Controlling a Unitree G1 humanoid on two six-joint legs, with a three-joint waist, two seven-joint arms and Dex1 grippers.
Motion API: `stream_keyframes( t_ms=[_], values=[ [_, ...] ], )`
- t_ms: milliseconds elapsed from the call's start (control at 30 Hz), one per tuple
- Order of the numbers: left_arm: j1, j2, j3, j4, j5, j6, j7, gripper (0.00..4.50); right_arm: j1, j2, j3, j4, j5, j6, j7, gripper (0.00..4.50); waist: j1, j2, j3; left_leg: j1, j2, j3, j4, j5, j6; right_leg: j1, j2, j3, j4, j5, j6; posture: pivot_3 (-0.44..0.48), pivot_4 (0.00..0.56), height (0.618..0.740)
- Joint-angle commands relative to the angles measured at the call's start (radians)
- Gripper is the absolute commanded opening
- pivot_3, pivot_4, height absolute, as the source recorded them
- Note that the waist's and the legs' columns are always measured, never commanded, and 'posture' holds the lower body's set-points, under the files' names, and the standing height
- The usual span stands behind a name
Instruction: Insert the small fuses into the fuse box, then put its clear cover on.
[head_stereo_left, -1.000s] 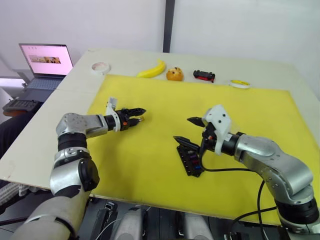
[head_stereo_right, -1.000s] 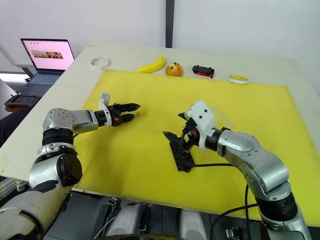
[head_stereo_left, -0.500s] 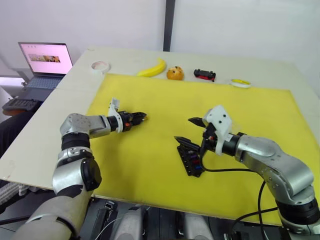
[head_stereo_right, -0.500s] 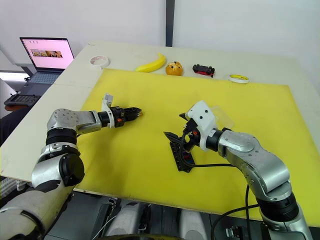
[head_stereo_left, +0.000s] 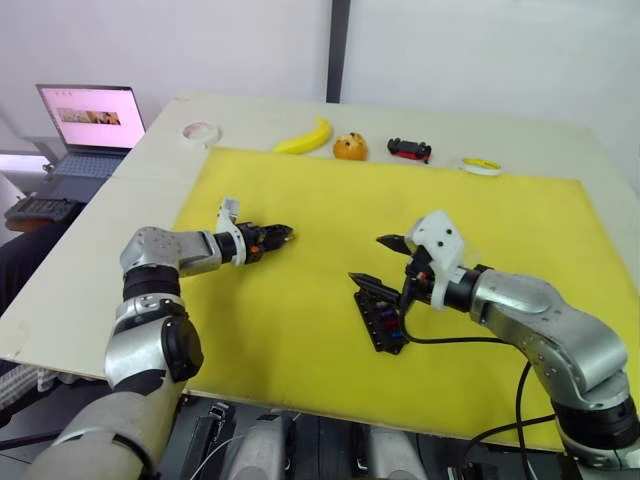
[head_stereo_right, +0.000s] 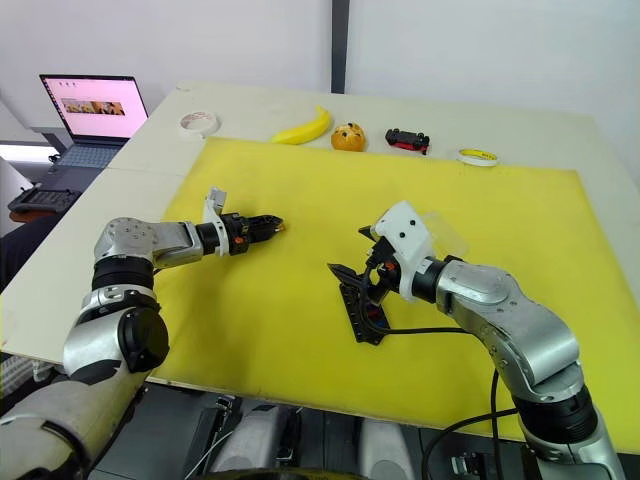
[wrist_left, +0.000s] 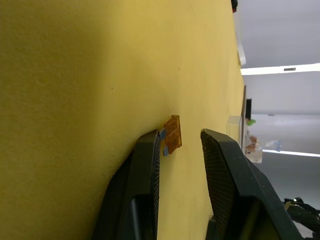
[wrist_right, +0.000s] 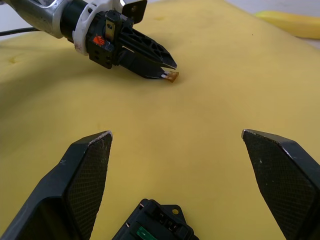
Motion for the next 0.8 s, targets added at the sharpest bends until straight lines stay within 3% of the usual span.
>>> stream_keyframes(
  t_ms=[33,800],
  values=[
    [0.003,-0.026,-0.023,0.013,0.006,0.014,0.006,1.4,0.001,-0.007,-0.028,-0.028,0.0,-0.015,0.001,4.5,0.0,0.0,0.0,0.0,0.0,0.0,0.0,0.0,0.0,0.0,0.0,0.0,0.0,0.0,0.0,0.0,0.15,0.74],
    [0.009,-0.036,-0.017,-0.003,0.012,0.014,0.01,1.4,0.0,-0.01,-0.03,-0.025,0.001,-0.017,0.006,4.5,0.004,0.0,0.0,0.0,0.0,0.0,0.001,0.0,0.0,0.0,0.0,0.0,0.0,0.0,0.0,0.0,0.15,0.74]
  ],
)
